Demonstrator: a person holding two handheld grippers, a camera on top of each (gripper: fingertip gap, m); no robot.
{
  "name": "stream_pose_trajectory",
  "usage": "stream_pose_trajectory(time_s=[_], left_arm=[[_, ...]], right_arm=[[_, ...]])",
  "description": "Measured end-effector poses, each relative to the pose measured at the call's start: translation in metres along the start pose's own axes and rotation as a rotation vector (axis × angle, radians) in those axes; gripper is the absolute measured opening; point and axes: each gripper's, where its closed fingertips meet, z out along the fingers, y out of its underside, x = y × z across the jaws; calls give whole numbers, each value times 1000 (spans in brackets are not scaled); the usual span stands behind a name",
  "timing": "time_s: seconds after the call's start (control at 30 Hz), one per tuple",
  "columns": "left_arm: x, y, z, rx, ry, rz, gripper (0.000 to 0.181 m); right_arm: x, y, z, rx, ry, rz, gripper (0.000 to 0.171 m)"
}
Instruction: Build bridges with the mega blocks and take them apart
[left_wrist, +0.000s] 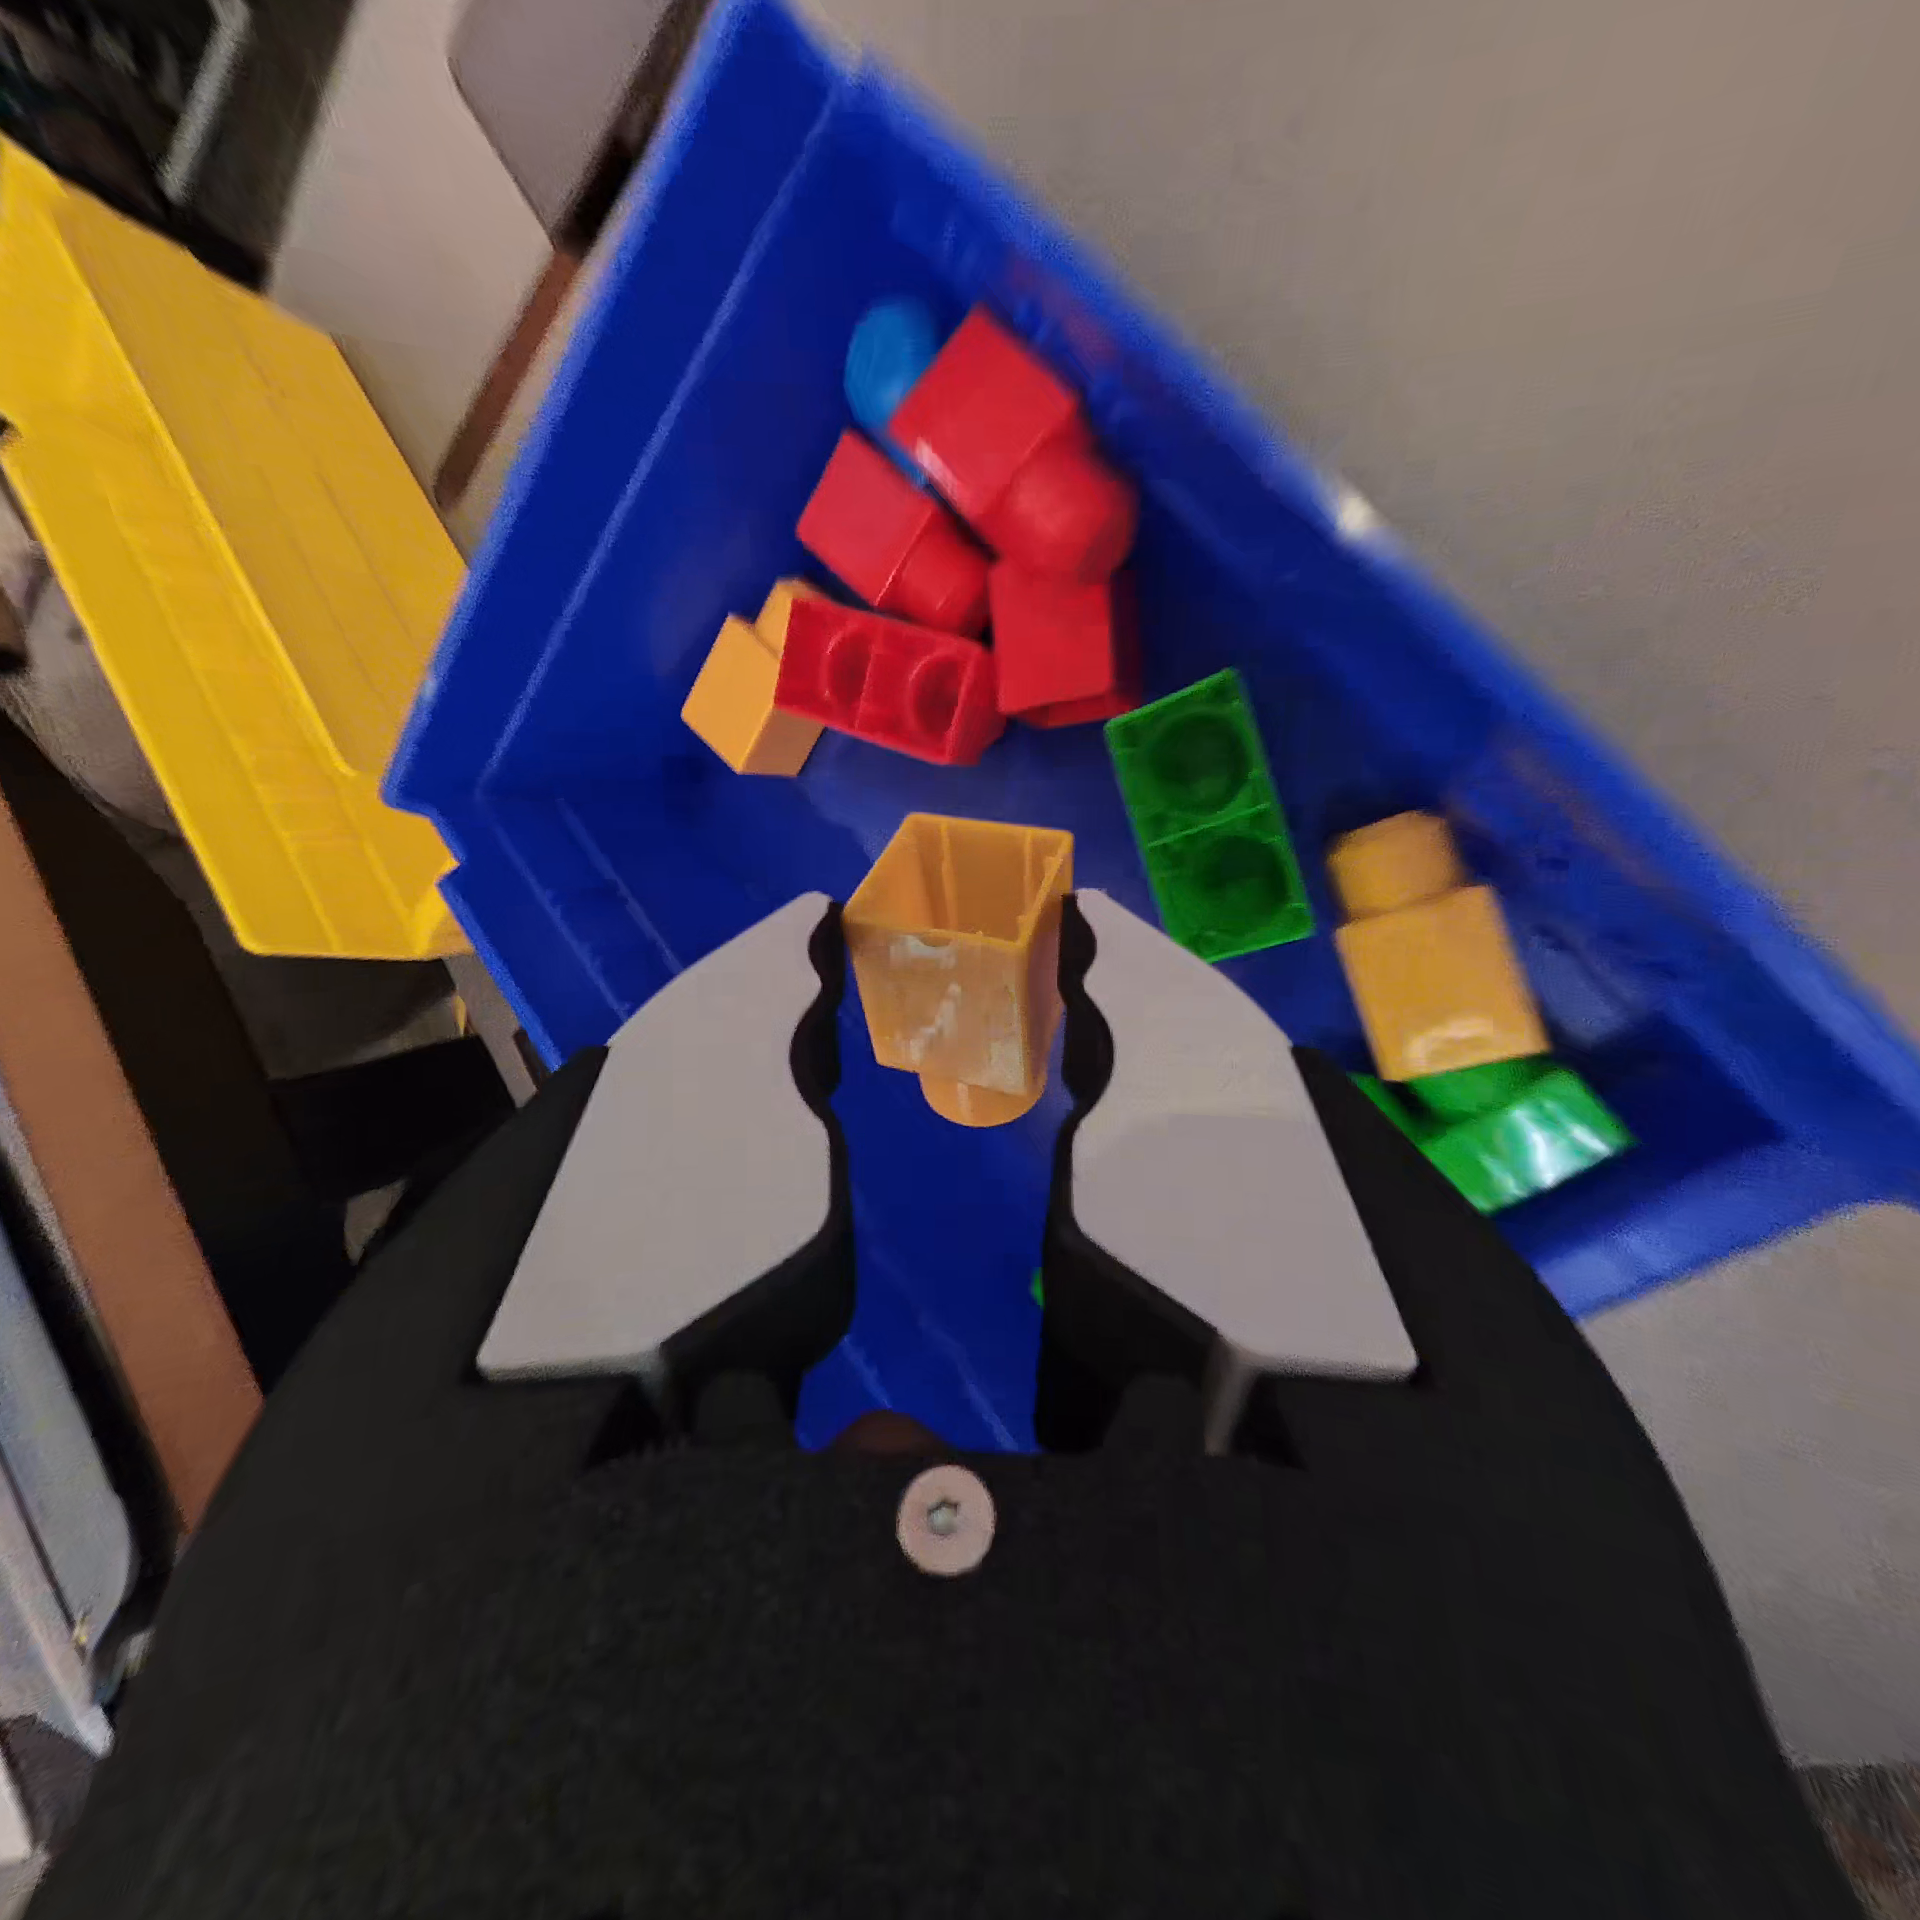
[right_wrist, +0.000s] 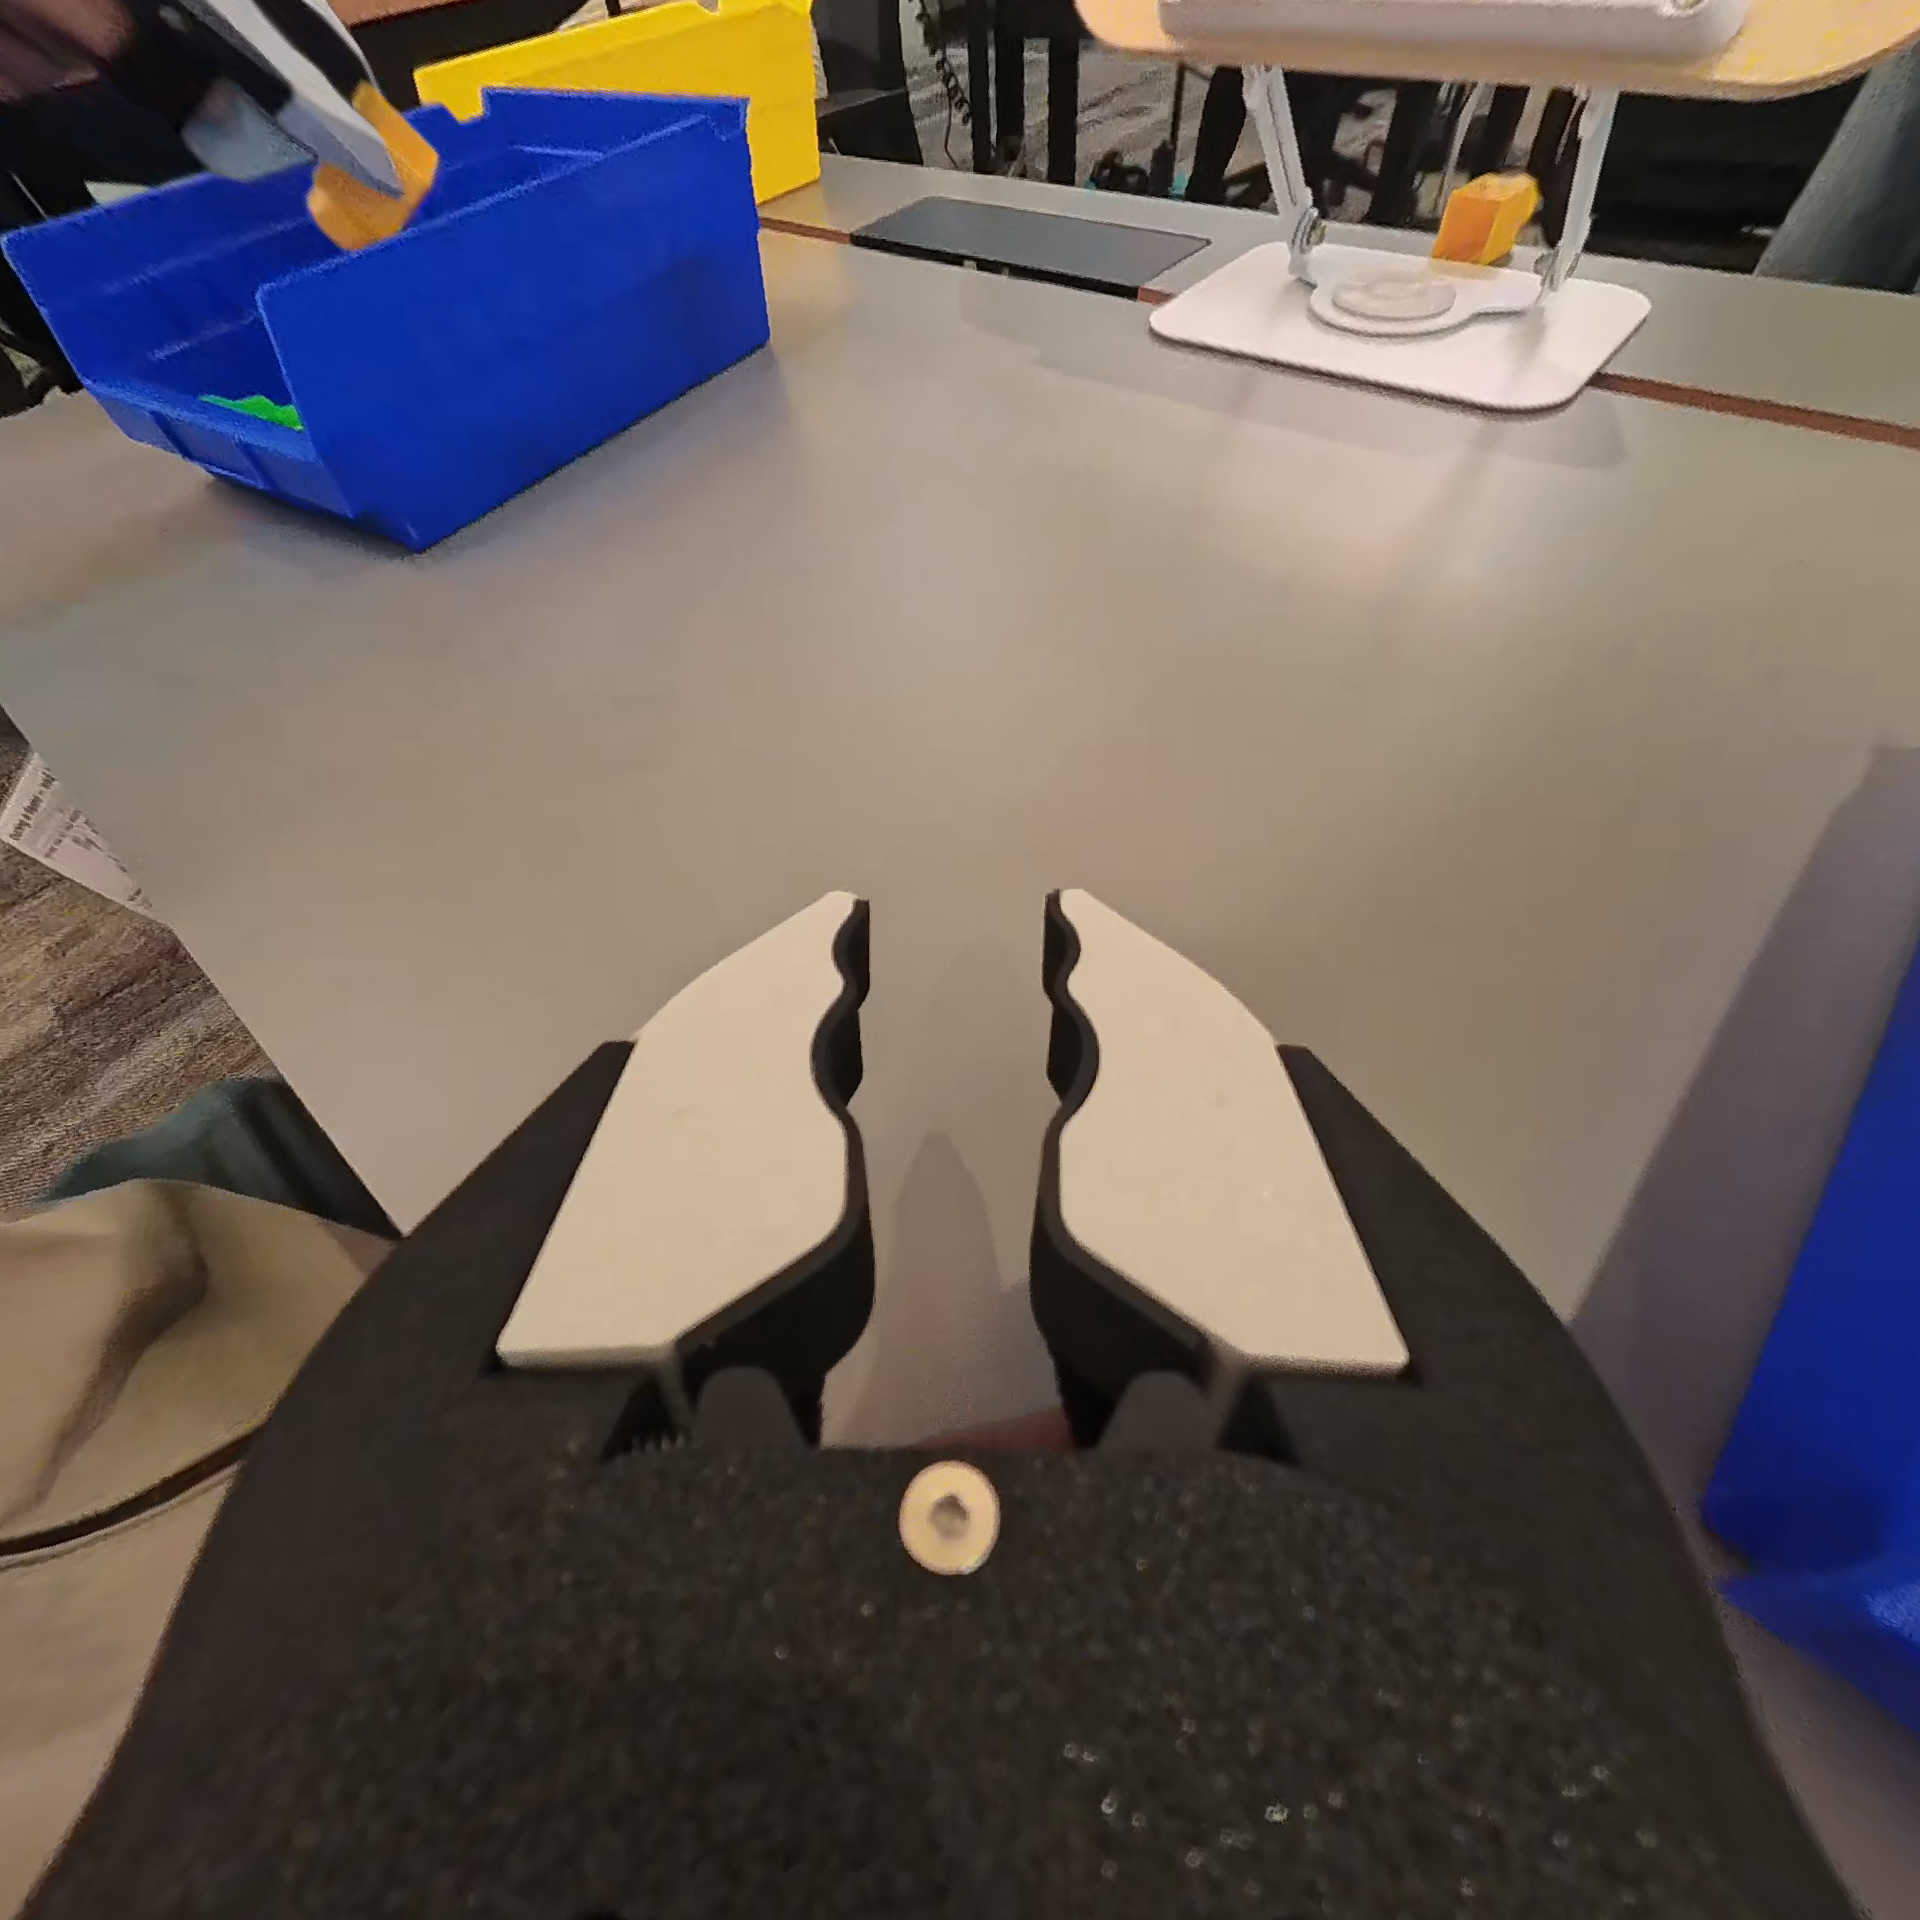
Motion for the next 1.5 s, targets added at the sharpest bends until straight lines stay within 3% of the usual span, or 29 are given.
stream_pose_trajectory(time_s=[0.2,0.37,0.6,1.07,1.5], left_arm=[[63,-46,-85,309,73,-88,39],[130,-56,-106,464,119,-263,38],[213,-56,-80,424,308,-360,38],[218,-135,9,173,409,-152,38],[236,-148,32,135,478,-133,42]], right_arm=[[23,-29,10,1,63,-62,42],[28,-46,26,-11,76,-124,46],[22,-56,29,7,77,-136,45],[31,-54,21,3,112,-154,41],[34,-48,19,-10,113,-155,41]])
